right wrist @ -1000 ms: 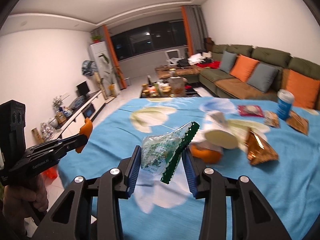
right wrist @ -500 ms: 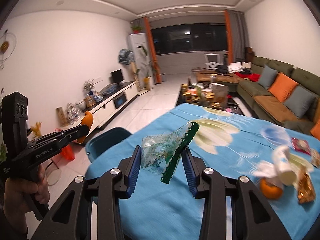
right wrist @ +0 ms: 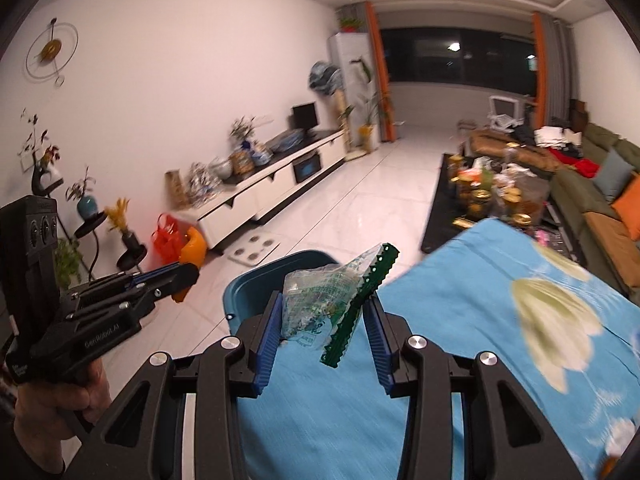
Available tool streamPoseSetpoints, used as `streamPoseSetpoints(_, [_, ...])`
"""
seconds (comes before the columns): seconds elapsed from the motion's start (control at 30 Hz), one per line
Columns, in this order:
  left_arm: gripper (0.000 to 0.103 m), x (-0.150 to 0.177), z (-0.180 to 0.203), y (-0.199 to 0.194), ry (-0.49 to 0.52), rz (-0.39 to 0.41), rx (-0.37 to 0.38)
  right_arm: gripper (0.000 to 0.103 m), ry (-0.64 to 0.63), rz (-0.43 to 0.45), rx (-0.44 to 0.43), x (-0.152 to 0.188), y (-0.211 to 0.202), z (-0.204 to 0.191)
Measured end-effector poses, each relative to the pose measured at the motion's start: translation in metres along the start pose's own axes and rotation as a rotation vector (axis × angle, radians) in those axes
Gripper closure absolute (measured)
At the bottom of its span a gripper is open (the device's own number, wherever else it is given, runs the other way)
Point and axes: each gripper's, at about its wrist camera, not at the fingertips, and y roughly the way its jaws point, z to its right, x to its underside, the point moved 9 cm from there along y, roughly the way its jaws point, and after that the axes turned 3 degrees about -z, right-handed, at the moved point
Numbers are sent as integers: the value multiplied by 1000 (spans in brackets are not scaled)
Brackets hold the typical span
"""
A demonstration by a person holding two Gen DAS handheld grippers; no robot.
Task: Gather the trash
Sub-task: 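Lift the peel and wrapper and carry them to the teal bin, then open both tools over the teal bin to drop peel and wrapper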
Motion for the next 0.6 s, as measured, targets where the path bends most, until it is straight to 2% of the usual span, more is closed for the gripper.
streamPoseSetpoints(0.3, [91, 10, -49, 47, -59, -80, -19, 65, -42, -131, -43, -13, 81, -31])
streamPoseSetpoints(0.6, [91, 29, -61, 121, -86, -176, -22, 65, -96, -250, -11, -14, 138, -35])
